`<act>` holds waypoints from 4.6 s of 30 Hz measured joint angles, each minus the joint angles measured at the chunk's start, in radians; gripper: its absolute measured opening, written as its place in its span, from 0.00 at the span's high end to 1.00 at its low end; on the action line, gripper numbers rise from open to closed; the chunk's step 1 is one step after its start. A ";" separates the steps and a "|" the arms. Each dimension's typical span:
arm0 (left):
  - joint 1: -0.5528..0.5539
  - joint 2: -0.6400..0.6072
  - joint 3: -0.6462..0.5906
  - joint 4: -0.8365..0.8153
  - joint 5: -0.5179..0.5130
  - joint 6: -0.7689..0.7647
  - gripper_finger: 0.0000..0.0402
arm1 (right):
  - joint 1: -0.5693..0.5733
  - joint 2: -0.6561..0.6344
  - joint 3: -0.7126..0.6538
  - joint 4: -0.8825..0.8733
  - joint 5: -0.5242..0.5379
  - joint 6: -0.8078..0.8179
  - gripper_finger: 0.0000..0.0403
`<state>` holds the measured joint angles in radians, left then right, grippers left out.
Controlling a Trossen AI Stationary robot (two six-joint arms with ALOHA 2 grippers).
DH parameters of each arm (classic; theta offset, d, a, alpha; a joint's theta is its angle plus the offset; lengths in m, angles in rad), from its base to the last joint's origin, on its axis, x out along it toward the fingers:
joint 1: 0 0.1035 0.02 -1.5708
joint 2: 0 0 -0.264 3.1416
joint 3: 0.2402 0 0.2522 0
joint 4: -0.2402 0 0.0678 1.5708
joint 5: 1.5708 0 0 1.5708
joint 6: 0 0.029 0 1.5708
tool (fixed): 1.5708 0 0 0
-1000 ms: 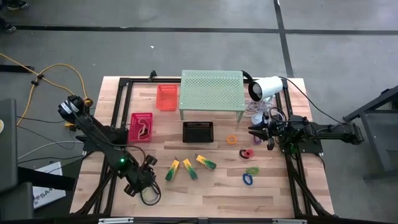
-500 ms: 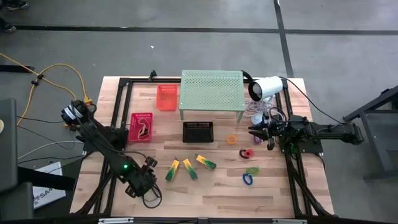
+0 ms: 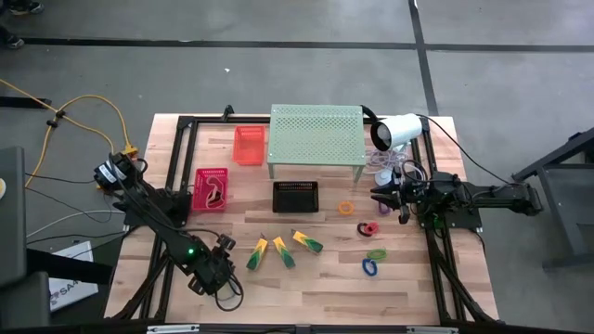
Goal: Pick & Place Office Desk Supplies
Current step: Put the blue rubber band into the orange bin on the shelf
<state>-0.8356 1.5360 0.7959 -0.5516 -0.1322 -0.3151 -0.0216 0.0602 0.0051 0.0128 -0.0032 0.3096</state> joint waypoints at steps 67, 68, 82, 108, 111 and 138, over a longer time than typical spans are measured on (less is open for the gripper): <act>0.000 -0.394 0.000 -0.078 0.105 0.007 1.00 | 0.000 0.000 0.000 0.000 0.000 0.000 0.78; 0.000 -0.402 0.000 -0.077 0.105 0.007 1.00 | 0.000 0.000 0.000 0.000 0.000 0.000 0.78; 0.035 -0.510 0.000 -0.136 0.005 -0.154 1.00 | 0.000 0.000 0.000 0.000 0.000 0.000 0.78; 0.467 -0.771 0.000 -0.348 -0.355 -0.394 1.00 | 0.000 0.000 0.000 0.000 0.000 0.000 0.78; 0.522 -0.782 0.000 -0.375 -0.377 -0.397 1.00 | 0.000 0.000 0.000 0.000 0.000 0.000 0.78; 0.763 -0.625 0.000 -0.791 -0.334 -0.638 1.00 | 0.000 0.000 0.000 0.000 0.000 0.000 0.78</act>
<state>-0.0723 0.9106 0.7956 -1.3427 -0.4659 -0.9529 -0.0216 0.0601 0.0054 0.0125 -0.0031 0.3096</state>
